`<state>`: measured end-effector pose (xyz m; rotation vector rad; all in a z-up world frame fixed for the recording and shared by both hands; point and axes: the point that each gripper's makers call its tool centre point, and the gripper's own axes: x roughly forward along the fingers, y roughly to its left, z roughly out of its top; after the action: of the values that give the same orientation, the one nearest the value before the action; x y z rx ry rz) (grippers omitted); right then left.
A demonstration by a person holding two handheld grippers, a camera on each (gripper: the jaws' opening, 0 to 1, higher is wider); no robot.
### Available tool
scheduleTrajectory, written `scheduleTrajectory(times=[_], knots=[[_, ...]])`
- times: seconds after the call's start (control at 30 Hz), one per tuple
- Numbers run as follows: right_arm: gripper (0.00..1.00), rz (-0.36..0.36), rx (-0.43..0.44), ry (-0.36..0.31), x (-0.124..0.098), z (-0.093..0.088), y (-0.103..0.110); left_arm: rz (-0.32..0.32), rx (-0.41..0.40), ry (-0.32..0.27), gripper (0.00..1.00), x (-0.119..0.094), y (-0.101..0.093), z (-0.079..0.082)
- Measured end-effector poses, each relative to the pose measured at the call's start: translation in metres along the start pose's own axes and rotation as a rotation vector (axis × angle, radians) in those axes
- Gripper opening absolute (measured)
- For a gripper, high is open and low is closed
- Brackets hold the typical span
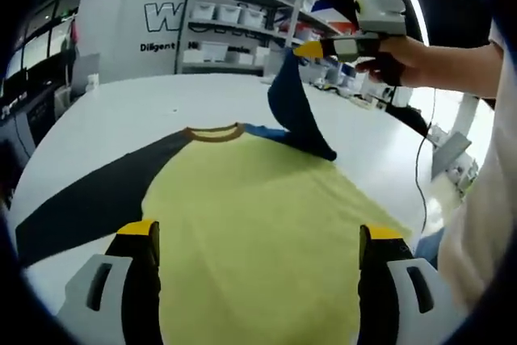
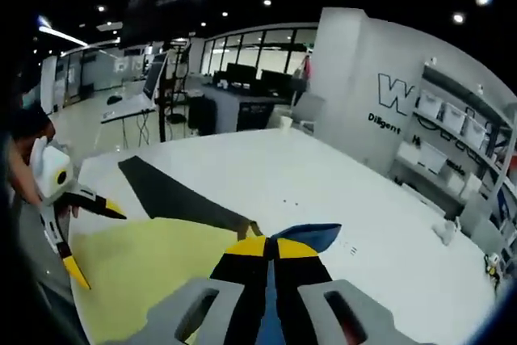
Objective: Fold the garment on the visible template until the final outline fits inside the template.
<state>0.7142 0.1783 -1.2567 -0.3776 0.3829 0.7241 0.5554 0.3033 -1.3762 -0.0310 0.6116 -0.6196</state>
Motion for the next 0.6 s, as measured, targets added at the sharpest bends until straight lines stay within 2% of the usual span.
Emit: scheduleTrajectory(times=[0.17, 0.3, 0.43, 0.6], knots=[[0.0, 0.067, -0.018, 0.016, 0.028, -0.001, 0.038, 0.005, -0.005, 0.009, 0.99, -0.002, 0.002, -0.004], [0.0, 0.108, -0.042, 0.063, 0.052, -0.016, 0.067, 0.01, -0.003, 0.024, 0.99, -0.004, 0.003, -0.008], [0.0, 0.146, -0.046, 0.099, 0.069, -0.029, 0.09, 0.014, 0.002, 0.037, 0.99, -0.006, 0.005, -0.01], [0.0, 0.191, -0.051, 0.124, 0.085, -0.037, 0.112, 0.022, 0.002, 0.052, 0.99, -0.009, 0.01, -0.012]])
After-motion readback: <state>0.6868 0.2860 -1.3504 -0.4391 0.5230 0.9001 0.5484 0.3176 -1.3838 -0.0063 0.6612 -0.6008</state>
